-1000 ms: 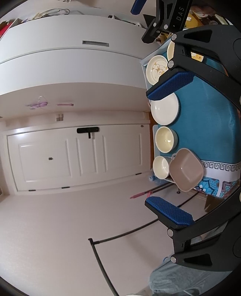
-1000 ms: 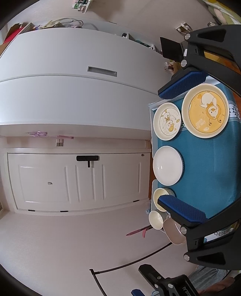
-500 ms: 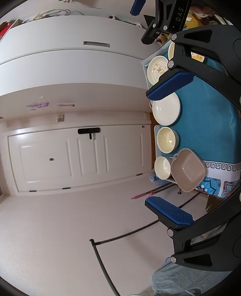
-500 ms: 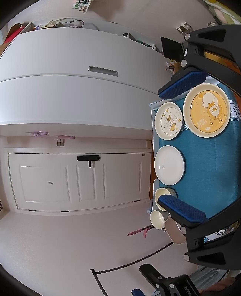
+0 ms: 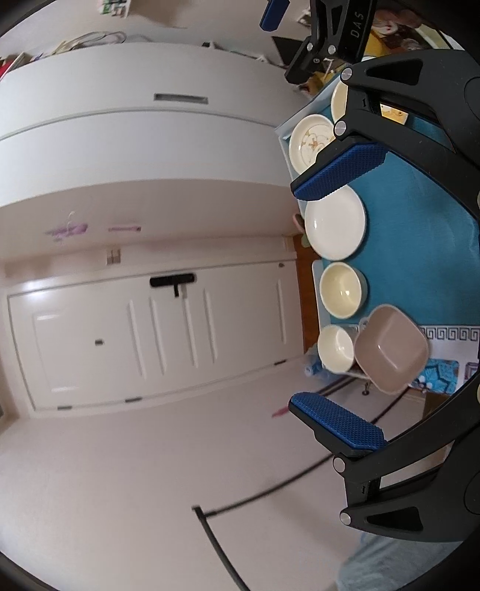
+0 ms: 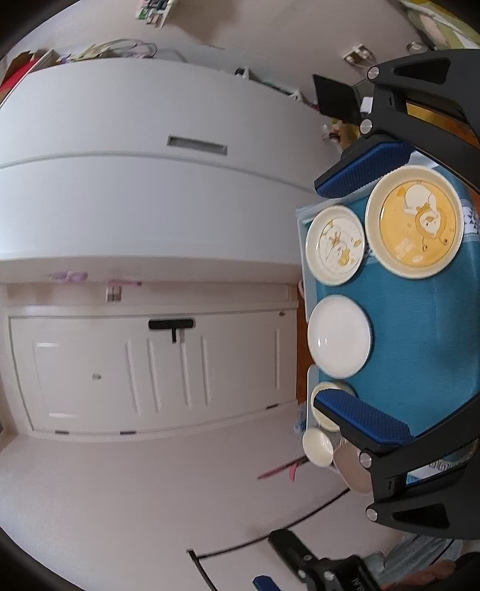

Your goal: Organize plates and bowls

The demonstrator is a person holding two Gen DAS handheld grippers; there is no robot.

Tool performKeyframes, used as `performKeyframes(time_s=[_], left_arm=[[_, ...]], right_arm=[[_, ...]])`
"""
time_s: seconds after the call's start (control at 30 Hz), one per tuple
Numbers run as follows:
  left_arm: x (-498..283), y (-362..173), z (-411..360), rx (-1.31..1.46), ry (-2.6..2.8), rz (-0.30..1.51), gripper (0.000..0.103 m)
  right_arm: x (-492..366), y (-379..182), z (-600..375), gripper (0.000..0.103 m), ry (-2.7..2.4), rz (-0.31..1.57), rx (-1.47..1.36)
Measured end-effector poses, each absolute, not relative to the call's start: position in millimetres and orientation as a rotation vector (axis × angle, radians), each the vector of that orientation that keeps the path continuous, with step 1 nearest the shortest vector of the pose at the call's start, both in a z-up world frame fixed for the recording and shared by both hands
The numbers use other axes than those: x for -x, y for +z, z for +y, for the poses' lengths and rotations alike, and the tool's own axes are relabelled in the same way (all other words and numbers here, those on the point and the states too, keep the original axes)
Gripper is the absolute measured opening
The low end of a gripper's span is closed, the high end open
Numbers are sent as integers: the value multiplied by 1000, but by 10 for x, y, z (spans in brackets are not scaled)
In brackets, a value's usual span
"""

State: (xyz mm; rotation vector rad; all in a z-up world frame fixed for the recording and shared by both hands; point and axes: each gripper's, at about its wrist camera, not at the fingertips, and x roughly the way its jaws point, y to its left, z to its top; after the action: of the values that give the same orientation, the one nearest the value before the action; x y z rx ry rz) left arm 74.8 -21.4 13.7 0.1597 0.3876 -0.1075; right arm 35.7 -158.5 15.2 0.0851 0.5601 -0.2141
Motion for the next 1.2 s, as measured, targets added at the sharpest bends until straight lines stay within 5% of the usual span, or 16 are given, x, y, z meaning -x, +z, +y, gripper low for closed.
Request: performKeyframes(time_s=[0.33,0.73,1.0,1.2], left_arm=[[-1252,-421,-938,-190,-294,576,103],[-1642,-1812,-2015,-155,-354,988,103],[-1656,-2527,-2335,-64,-282,1150,101],[-1683,-2847,-2424,-44,-274,1203,80]], right_arm=[[-261,-405,-2419,103,-264,704,-203],[-383,-1503,-3718,101,-119,987,-328],[-686,-2117,-4042,79,104,1116,-357],[-894,-2399,-4103,54,218,1157,-377]])
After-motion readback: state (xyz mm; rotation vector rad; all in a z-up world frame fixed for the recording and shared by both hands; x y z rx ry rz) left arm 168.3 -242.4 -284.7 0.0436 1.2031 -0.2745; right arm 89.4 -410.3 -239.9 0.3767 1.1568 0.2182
